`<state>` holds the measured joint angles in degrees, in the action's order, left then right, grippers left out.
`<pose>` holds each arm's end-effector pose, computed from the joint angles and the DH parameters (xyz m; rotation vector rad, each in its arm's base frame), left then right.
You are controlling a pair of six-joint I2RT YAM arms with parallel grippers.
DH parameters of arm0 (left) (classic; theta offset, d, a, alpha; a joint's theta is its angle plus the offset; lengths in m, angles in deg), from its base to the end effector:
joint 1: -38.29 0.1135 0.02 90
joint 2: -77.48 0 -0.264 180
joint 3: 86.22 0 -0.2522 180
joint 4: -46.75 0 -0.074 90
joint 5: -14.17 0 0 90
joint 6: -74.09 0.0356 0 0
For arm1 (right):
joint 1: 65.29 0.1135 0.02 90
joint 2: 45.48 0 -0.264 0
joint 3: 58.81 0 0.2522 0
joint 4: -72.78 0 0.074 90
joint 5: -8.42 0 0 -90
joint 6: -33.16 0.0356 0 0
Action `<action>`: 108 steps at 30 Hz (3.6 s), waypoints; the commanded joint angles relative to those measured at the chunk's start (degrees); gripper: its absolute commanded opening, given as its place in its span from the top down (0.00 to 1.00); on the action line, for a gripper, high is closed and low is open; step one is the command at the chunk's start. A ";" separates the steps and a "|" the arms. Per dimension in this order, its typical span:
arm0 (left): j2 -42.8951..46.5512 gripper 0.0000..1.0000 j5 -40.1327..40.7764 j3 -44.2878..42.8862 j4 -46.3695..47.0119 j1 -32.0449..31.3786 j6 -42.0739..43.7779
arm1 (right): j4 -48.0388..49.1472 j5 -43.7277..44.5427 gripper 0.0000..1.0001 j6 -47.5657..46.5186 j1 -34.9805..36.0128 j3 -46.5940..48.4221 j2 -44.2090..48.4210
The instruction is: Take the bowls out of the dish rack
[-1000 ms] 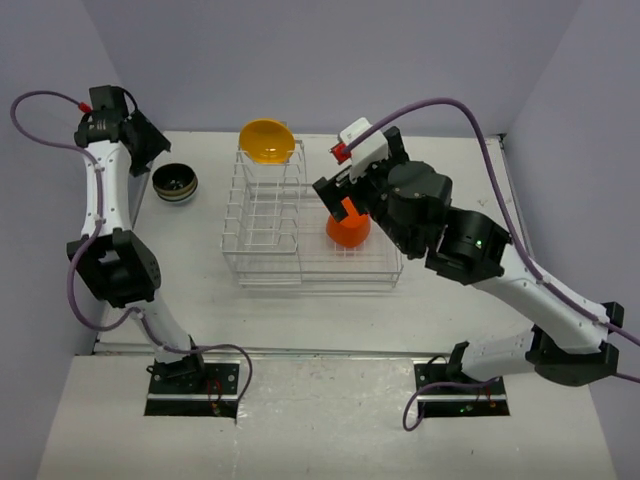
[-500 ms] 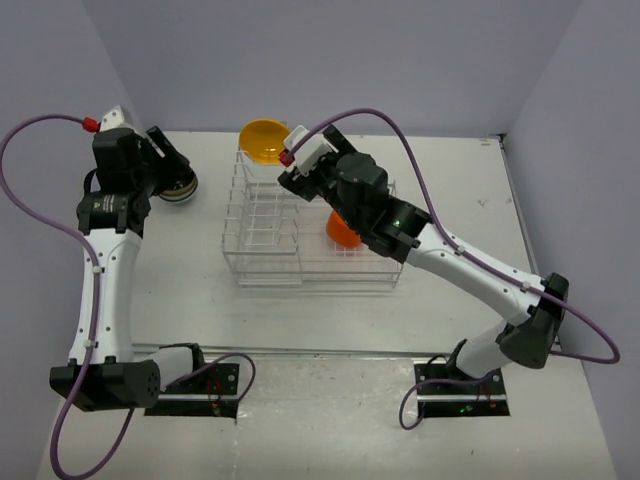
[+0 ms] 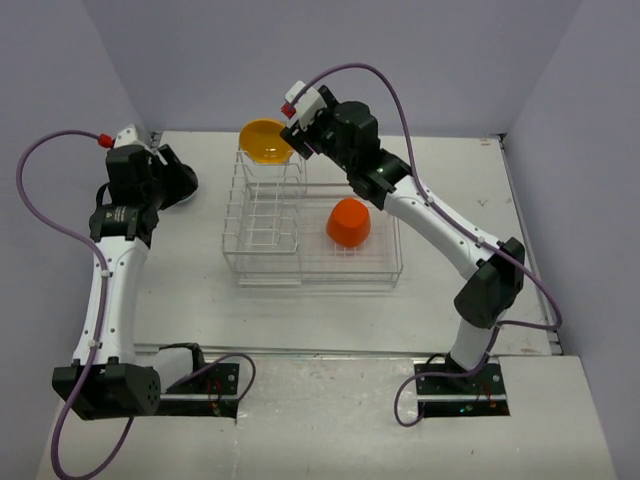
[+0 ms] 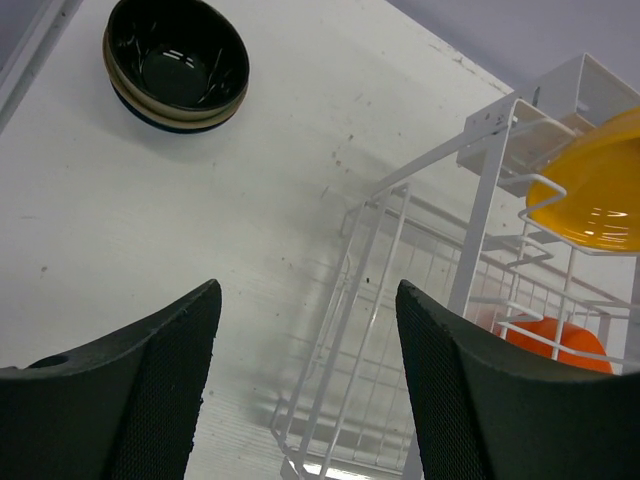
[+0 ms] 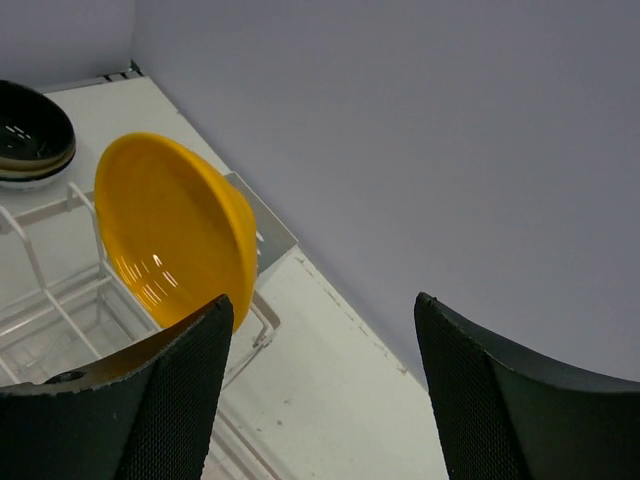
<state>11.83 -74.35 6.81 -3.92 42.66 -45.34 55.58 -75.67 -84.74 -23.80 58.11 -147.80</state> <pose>0.2408 0.0193 0.3920 -0.6232 1.9967 -0.2391 0.3243 0.2819 0.4300 -0.8537 1.3731 0.0998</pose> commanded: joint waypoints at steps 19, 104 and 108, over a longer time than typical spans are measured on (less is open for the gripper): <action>-2.29 0.29 -1.21 0.18 5.79 0.21 0.16 | -4.65 -12.33 0.29 6.28 -0.54 9.35 -6.75; 2.19 0.29 -4.90 10.45 11.51 0.12 0.87 | 25.94 0.77 1.00 4.17 1.22 -3.65 -9.48; 3.07 0.29 -4.90 11.95 12.30 0.12 0.87 | 28.92 1.73 1.00 3.03 1.92 -5.50 -8.86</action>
<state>12.93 -78.64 17.81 5.11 42.66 -45.28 80.06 -75.89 -80.30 -22.77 53.93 -160.65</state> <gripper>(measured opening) 0.712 0.059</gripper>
